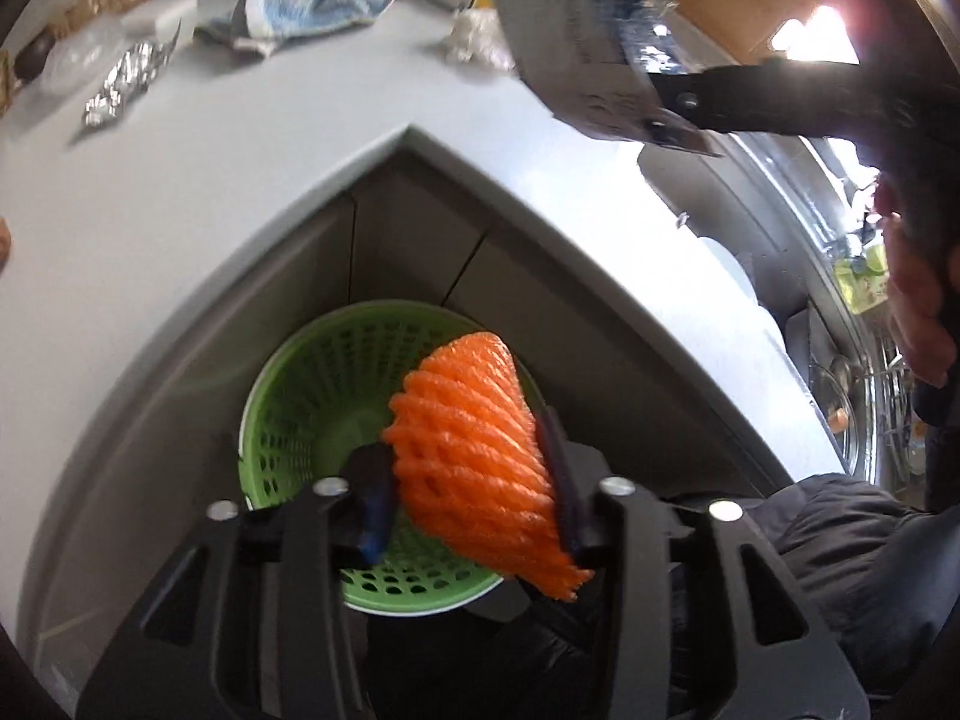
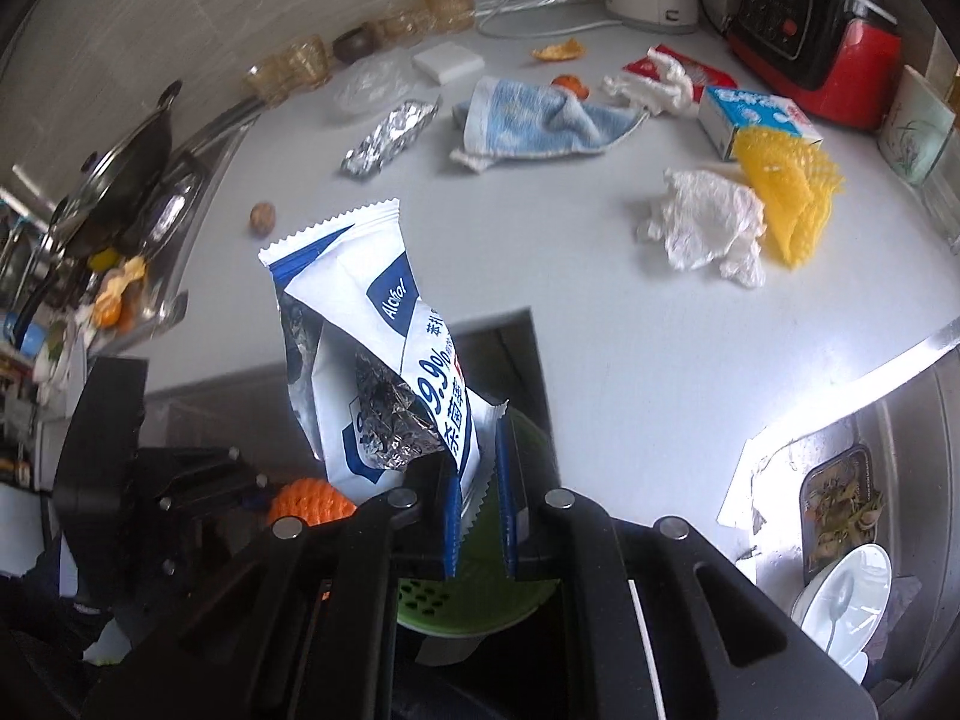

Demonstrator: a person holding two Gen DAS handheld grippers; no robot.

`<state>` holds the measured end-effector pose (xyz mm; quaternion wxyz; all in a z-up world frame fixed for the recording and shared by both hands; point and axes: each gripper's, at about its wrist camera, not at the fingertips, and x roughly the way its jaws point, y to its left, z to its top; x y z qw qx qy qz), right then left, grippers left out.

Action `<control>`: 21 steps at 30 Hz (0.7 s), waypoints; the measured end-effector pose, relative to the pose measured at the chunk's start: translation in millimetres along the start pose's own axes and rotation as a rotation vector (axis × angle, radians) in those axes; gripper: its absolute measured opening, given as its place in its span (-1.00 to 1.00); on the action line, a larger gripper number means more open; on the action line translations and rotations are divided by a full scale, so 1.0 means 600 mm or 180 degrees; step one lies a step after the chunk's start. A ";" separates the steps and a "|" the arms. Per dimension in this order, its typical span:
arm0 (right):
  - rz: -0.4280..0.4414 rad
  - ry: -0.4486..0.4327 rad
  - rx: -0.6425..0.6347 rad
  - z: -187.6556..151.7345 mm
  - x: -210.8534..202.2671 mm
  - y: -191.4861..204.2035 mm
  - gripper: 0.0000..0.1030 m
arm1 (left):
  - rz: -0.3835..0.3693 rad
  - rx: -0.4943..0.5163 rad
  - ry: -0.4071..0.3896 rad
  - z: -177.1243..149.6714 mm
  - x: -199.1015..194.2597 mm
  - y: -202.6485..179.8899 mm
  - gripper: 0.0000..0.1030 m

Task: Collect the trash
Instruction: 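Drop the orange net into the green basket with the left tool while the right tool drops the wipe packet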

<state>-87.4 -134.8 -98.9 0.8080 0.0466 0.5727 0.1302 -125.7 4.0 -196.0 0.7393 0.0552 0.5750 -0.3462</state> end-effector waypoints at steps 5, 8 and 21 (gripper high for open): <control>0.0085 0.0051 -0.0175 -0.006 0.005 0.002 -0.79 | 0.0175 -0.0109 -0.0172 0.004 -0.022 -0.009 0.59; 0.0143 0.0067 -0.0231 -0.003 0.008 0.003 -0.78 | 0.0271 -0.0153 -0.0221 0.012 -0.034 -0.007 0.68; 0.0333 0.0371 -0.0747 -0.043 0.012 0.041 -0.62 | 0.0989 -0.0917 -0.0883 0.027 -0.172 0.095 0.83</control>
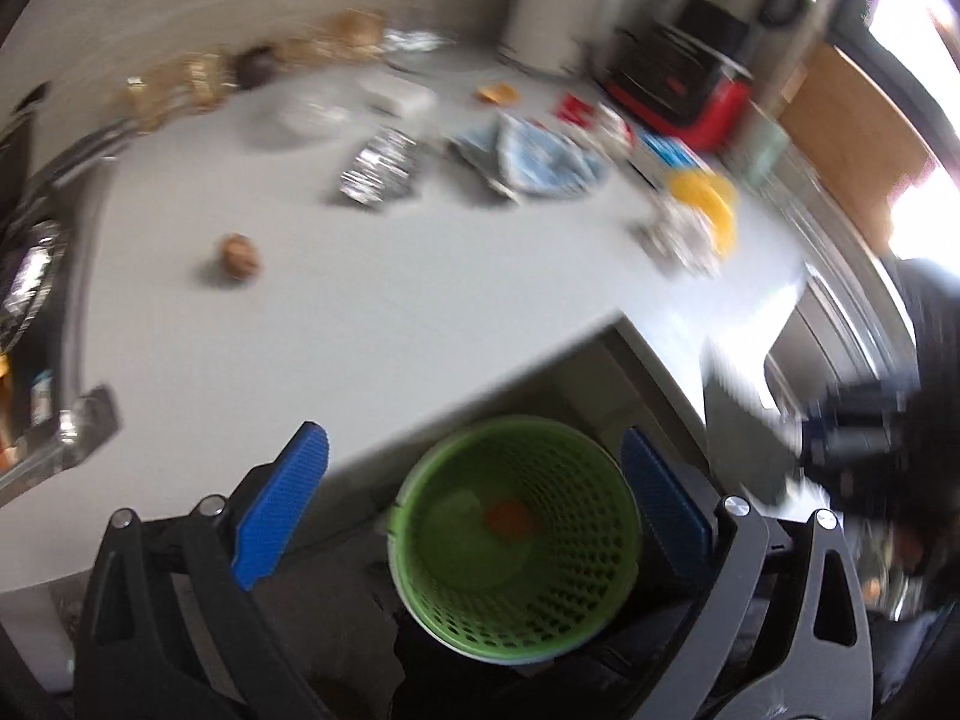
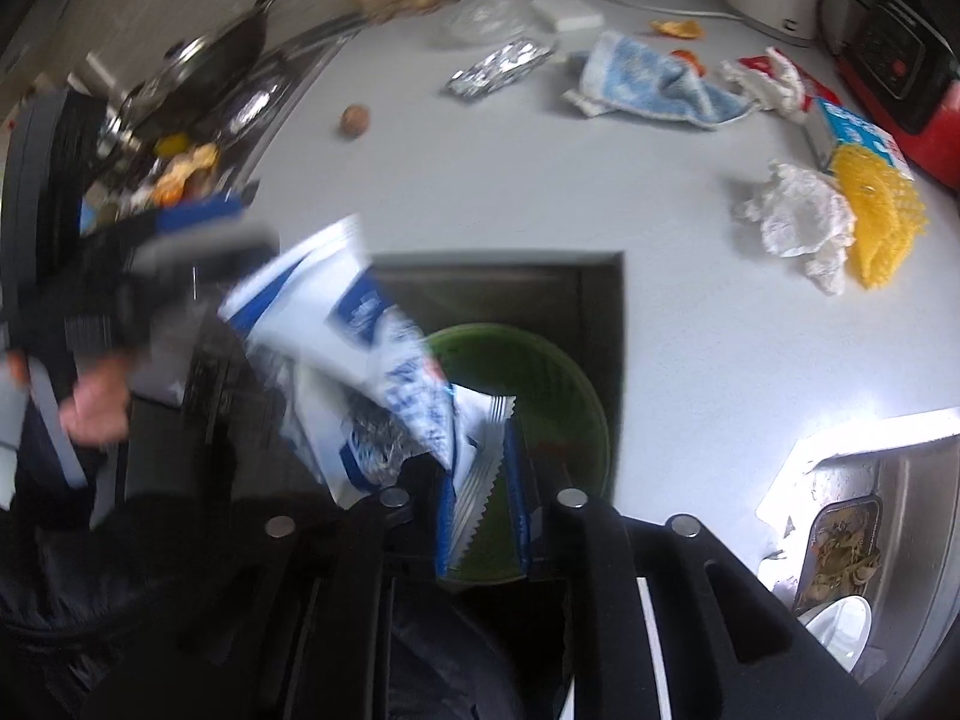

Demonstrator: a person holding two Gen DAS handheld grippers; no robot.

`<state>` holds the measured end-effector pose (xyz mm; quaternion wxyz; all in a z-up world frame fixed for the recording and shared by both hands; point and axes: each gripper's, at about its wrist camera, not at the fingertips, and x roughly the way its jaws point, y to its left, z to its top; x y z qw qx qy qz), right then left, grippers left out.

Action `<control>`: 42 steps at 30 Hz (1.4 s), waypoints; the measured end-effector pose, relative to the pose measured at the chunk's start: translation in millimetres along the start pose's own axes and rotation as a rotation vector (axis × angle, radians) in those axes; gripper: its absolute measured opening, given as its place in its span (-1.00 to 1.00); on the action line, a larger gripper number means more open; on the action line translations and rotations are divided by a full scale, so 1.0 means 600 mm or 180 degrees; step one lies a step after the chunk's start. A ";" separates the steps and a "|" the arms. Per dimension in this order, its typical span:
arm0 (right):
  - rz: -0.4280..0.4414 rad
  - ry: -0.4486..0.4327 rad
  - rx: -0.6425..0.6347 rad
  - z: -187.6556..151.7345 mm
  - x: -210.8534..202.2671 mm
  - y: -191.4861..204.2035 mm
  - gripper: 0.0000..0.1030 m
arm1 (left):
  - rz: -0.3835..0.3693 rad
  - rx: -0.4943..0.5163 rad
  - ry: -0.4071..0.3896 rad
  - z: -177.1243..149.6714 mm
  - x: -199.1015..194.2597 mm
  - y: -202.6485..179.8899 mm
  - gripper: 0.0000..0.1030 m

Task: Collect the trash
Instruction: 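Drop the orange net into the green basket with the left tool while the right tool drops the wipe packet, then grasp the brown taro root with the left tool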

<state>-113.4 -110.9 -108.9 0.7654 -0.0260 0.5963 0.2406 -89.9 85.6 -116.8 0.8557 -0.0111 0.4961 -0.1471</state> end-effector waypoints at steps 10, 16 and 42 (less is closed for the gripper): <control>-0.0201 -0.0123 -0.0142 0.010 0.009 0.038 0.79 | 0.0282 -0.0325 -0.0104 0.035 0.006 0.076 0.85; -0.0339 -0.0389 0.0022 0.055 -0.005 0.025 0.81 | 0.0410 -0.0494 -0.0123 0.051 0.031 0.102 0.85; -0.0990 -0.0960 0.0487 0.279 0.030 -0.055 0.93 | 0.1153 -0.1270 0.0001 0.153 0.207 0.216 0.61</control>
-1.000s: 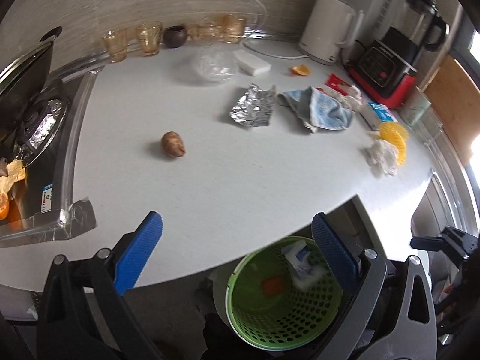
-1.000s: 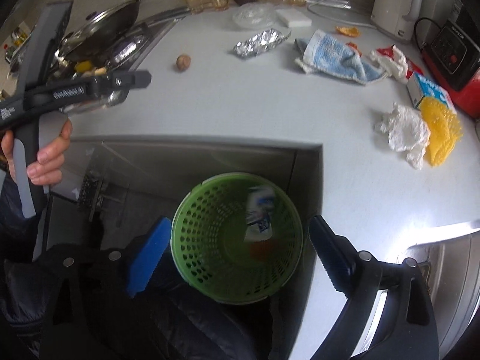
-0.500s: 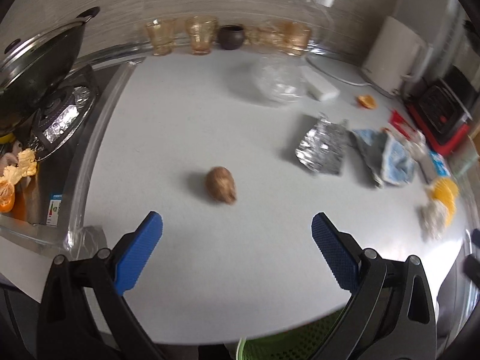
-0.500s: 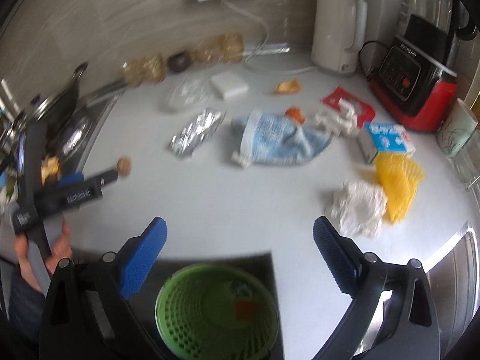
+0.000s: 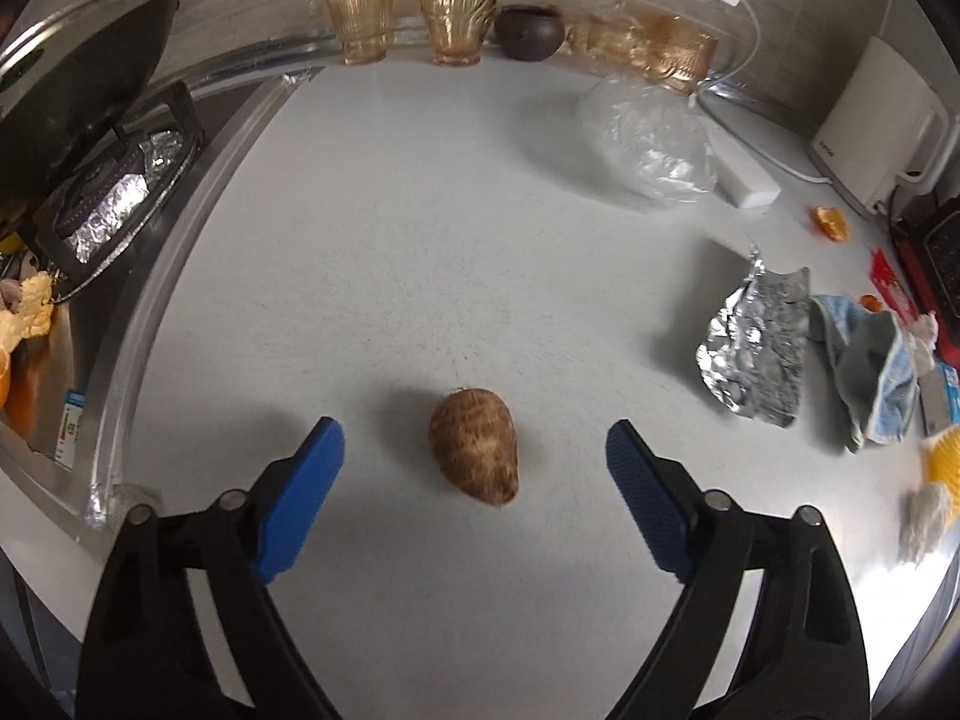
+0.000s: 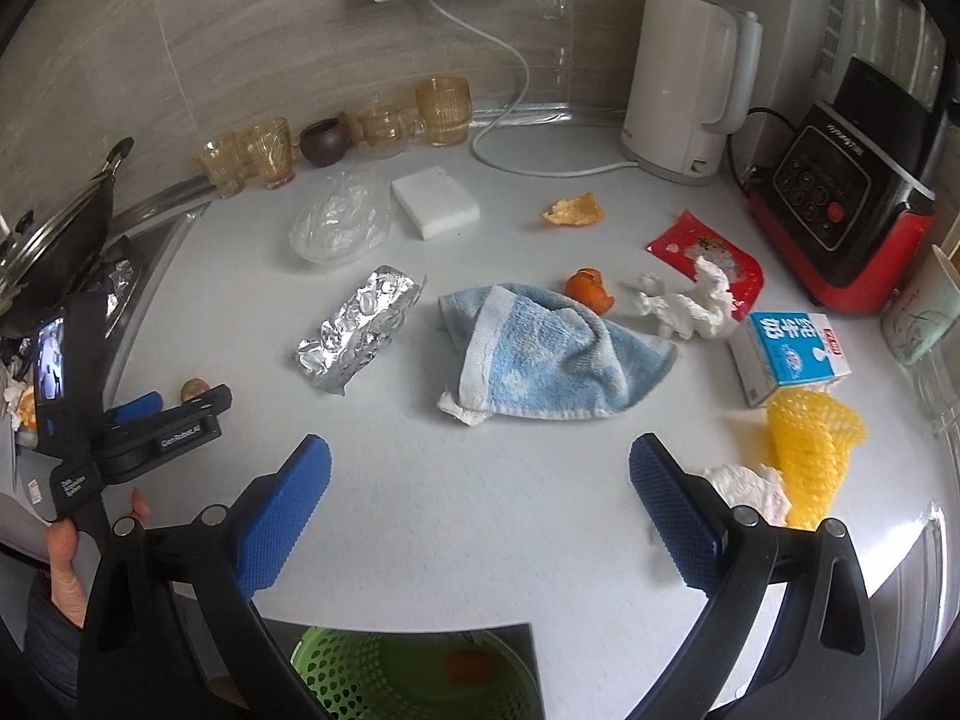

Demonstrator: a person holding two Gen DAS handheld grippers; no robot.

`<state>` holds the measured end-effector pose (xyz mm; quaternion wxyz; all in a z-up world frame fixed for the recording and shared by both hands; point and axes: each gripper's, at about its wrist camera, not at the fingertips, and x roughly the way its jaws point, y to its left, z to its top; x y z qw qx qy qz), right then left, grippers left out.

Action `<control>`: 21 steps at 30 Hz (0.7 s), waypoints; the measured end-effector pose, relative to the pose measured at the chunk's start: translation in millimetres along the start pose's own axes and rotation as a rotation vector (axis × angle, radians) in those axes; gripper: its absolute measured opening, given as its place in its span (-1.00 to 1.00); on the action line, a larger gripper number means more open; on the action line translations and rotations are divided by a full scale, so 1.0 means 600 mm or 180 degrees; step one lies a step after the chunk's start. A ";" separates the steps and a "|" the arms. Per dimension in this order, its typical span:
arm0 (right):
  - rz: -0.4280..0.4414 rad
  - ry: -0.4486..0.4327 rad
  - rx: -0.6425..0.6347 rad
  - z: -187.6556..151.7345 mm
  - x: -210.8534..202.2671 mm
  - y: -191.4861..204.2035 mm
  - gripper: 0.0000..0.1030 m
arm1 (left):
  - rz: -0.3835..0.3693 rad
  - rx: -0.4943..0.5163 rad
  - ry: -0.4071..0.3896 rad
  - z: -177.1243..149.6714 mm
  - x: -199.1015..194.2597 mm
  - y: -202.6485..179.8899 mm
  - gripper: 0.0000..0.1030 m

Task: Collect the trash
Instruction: 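Grasp the brown taro root with the left tool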

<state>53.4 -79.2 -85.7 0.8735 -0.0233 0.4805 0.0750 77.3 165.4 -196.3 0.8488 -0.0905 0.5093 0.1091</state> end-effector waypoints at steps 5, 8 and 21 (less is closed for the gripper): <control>-0.0003 0.0022 -0.0015 0.007 0.011 0.002 0.93 | 0.0014 -0.0009 0.0061 0.002 0.013 -0.010 0.32; 0.0002 0.0033 -0.0008 0.011 0.016 0.000 0.93 | 0.0048 -0.0002 0.0059 0.001 0.016 -0.013 0.08; -0.0022 0.0038 0.0030 0.009 0.017 -0.014 0.93 | -0.0036 0.0025 -0.0004 -0.009 0.007 -0.003 -0.43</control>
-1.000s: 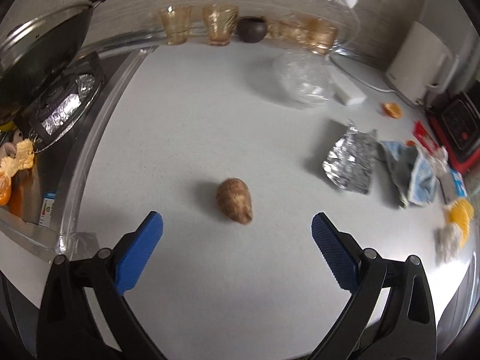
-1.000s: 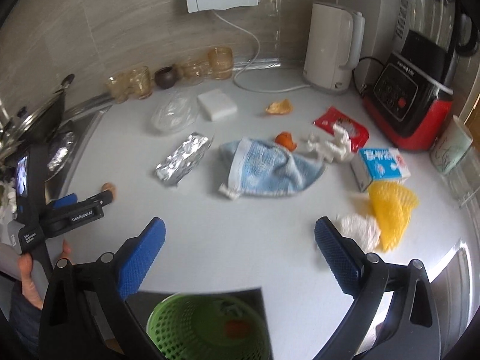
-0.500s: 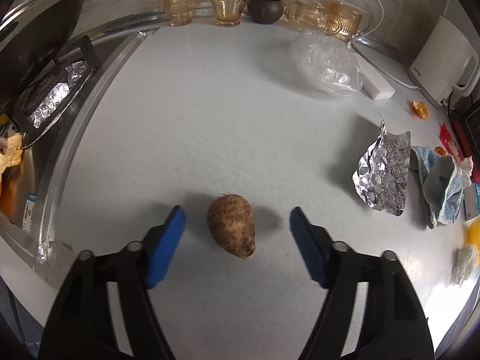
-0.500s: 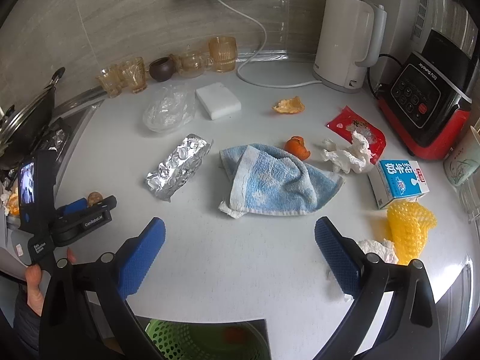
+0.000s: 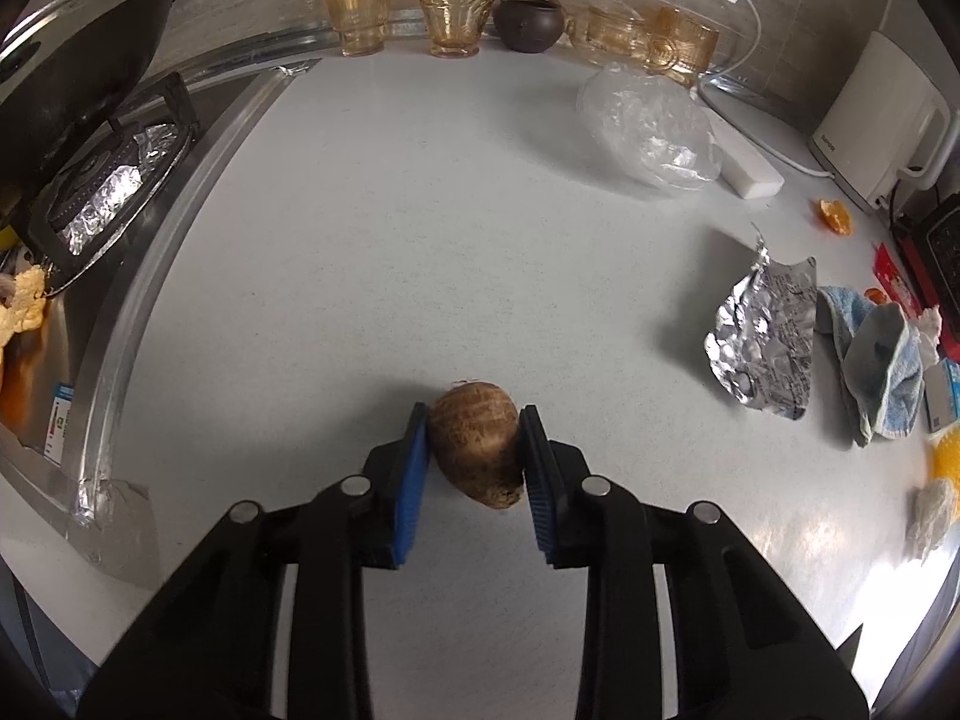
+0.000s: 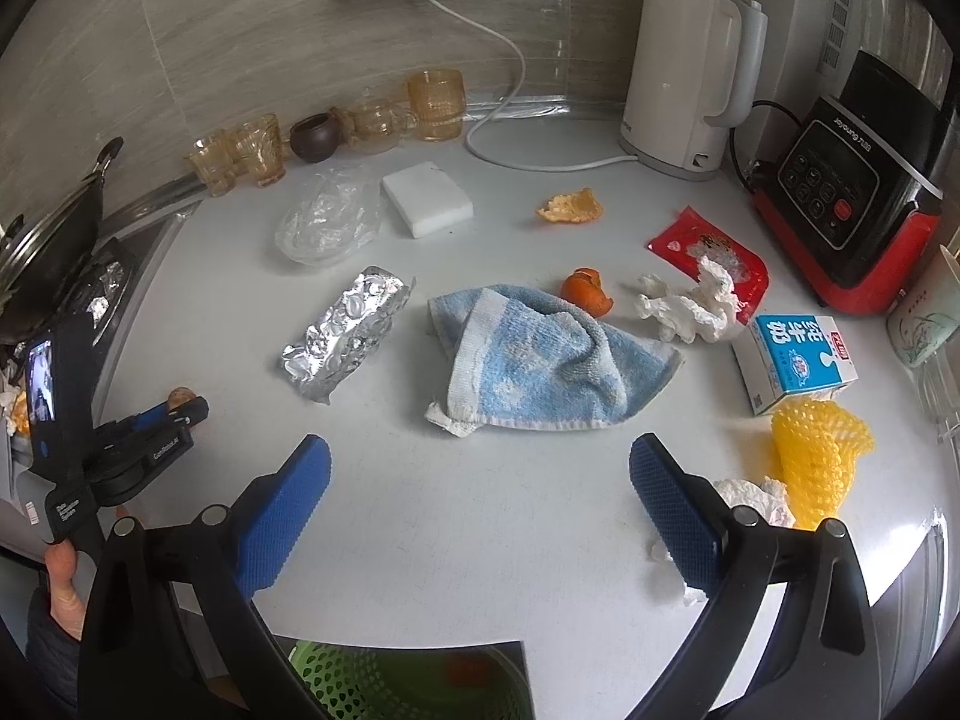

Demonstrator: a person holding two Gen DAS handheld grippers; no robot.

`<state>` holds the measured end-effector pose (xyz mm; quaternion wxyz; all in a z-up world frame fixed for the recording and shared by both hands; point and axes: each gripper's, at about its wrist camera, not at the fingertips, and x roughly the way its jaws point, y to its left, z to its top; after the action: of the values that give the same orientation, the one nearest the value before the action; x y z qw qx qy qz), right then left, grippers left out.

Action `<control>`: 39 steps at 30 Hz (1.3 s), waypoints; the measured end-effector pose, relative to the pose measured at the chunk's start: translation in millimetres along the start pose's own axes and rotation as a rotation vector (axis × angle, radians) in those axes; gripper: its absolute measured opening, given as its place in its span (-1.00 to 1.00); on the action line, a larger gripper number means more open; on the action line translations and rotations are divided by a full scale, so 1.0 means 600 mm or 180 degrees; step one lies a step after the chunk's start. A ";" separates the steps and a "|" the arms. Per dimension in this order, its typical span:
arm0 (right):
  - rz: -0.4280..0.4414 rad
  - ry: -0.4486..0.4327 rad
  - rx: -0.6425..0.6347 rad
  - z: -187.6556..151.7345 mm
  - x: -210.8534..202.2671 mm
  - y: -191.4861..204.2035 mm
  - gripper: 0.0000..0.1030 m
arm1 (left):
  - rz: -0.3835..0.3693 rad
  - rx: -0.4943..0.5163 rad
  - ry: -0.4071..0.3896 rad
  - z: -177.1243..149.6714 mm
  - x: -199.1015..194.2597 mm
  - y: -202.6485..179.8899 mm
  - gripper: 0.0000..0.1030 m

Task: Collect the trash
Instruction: 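Grasp the brown taro root with the left tool, then grasp the blue towel with the right tool while the left tool holds the taro, then drop the taro into the green basket with the left tool while the right tool drops the towel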

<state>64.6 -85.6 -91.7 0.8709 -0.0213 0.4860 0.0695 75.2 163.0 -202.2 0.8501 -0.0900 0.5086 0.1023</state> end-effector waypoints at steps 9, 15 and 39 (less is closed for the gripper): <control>-0.0207 0.0046 0.0177 -0.016 0.004 -0.058 0.93 | -0.0417 0.0373 -0.0148 -0.023 -0.100 -0.070 -0.43; -0.0186 0.0084 0.0263 -0.015 0.043 -0.081 0.93 | -0.0740 0.0615 -0.0113 -0.055 -0.141 -0.125 -0.43; 0.0074 0.0266 0.0142 0.039 0.194 -0.061 -0.77 | -0.0880 0.0831 -0.0138 -0.078 -0.169 -0.154 -0.43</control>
<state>149.9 -107.5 -179.5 0.8492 0.0009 0.5236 0.0679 13.1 53.5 -130.1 0.8713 -0.0458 0.4819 -0.0804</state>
